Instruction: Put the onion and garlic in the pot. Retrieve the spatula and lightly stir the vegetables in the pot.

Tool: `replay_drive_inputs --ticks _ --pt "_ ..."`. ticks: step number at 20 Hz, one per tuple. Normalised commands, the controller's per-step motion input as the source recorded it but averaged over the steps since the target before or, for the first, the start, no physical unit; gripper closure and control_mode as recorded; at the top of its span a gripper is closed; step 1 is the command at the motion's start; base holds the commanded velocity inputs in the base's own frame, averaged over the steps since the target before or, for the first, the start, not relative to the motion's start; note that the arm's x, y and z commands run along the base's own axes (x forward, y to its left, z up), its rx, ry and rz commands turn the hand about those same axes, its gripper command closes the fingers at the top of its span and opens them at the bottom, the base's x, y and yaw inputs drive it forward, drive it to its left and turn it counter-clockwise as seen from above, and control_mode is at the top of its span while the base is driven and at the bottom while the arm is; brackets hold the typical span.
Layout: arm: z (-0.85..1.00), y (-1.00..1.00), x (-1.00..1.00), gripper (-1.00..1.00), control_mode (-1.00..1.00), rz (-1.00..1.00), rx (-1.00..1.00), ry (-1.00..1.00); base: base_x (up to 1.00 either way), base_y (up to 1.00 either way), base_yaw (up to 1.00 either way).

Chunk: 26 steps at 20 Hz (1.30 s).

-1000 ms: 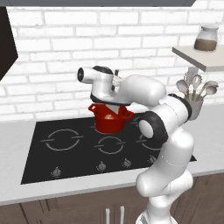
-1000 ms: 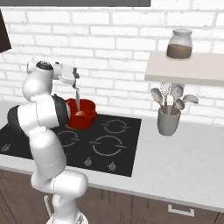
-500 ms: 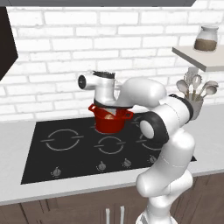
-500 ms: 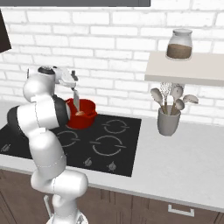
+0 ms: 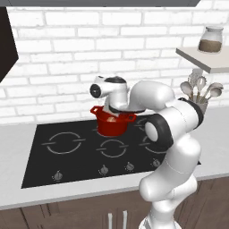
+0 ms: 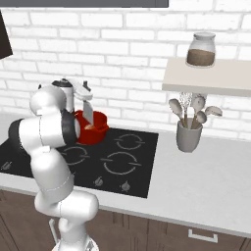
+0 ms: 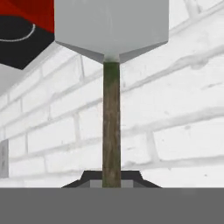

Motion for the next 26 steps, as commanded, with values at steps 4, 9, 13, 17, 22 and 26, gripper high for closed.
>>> replay_drive_inputs --ticks 4,9,13,17,22,26 --pt "-0.31 -0.01 0.0 1.0 -1.0 0.2 0.0 -0.02 0.0 0.0 0.0" --pt "-0.19 -0.02 0.22 1.0 -1.0 0.15 0.0 0.0 0.0 0.0 0.0" --pt "-0.06 0.0 0.42 1.0 -1.0 0.14 -0.02 -0.03 0.0 0.0 0.0" --pt "-0.15 0.0 0.34 1.0 -1.0 0.16 -0.04 -0.05 0.0 0.0 0.0" --pt "-0.45 0.0 -0.02 1.0 -1.0 0.18 -0.04 -0.04 0.0 0.0 0.0" --pt "-0.29 0.0 -0.32 1.0 -1.0 0.12 0.0 0.0 0.0 0.0 0.0"
